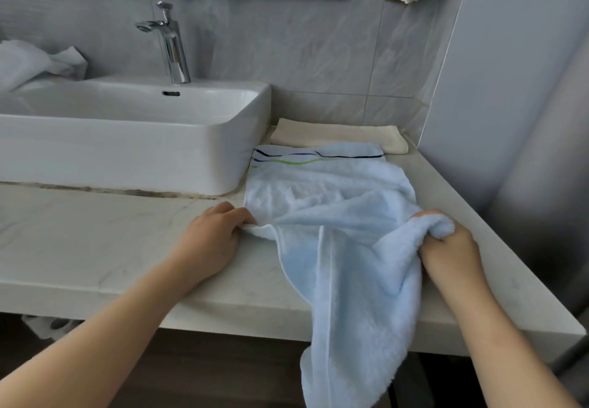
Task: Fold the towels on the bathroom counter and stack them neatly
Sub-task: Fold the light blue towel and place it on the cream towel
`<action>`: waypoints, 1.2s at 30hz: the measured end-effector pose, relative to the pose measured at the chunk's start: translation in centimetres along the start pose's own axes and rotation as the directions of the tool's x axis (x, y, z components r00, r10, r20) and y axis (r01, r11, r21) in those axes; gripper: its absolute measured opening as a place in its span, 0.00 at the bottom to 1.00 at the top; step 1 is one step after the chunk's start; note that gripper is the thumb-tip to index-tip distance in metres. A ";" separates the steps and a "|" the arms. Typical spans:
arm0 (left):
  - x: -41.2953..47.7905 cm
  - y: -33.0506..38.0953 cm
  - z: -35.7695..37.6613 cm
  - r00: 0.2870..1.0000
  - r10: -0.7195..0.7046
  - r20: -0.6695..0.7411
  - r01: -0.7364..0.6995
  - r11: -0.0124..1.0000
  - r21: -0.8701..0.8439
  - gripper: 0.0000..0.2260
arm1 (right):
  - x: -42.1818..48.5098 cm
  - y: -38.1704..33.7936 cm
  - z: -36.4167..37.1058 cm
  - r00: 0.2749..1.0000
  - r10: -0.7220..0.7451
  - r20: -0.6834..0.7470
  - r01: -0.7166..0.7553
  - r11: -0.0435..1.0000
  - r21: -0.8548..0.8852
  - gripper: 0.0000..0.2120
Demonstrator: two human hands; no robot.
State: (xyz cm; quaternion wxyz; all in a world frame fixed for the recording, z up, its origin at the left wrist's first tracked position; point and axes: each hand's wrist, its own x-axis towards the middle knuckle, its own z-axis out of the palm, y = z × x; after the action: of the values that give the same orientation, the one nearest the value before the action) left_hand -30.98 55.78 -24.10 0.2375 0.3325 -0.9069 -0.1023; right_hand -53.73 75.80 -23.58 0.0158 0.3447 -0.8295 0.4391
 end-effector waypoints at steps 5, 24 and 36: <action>0.3 0.0 0.2 0.977 0.115 -0.181 -0.118 0.993 -0.010 0.23 | -1.0 -0.5 -0.8 0.997 0.075 0.036 -0.083 0.935 0.346 0.08; -1.5 1.3 -0.9 0.978 0.192 -0.077 -0.206 0.937 -0.284 0.30 | -1.7 -1.1 -0.4 0.999 -0.038 0.003 0.034 0.936 0.351 0.17; -3.7 0.9 -0.4 0.554 0.826 0.103 -0.830 0.557 -0.003 0.16 | -0.9 -0.1 0.4 0.993 -0.059 0.105 0.043 0.988 0.146 0.15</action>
State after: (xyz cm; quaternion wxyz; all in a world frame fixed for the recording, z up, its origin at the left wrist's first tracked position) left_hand -28.80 58.89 -24.79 0.2078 -0.1324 -0.9688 0.0271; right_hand -52.89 75.94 -24.09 -0.0432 0.3897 -0.7862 0.4776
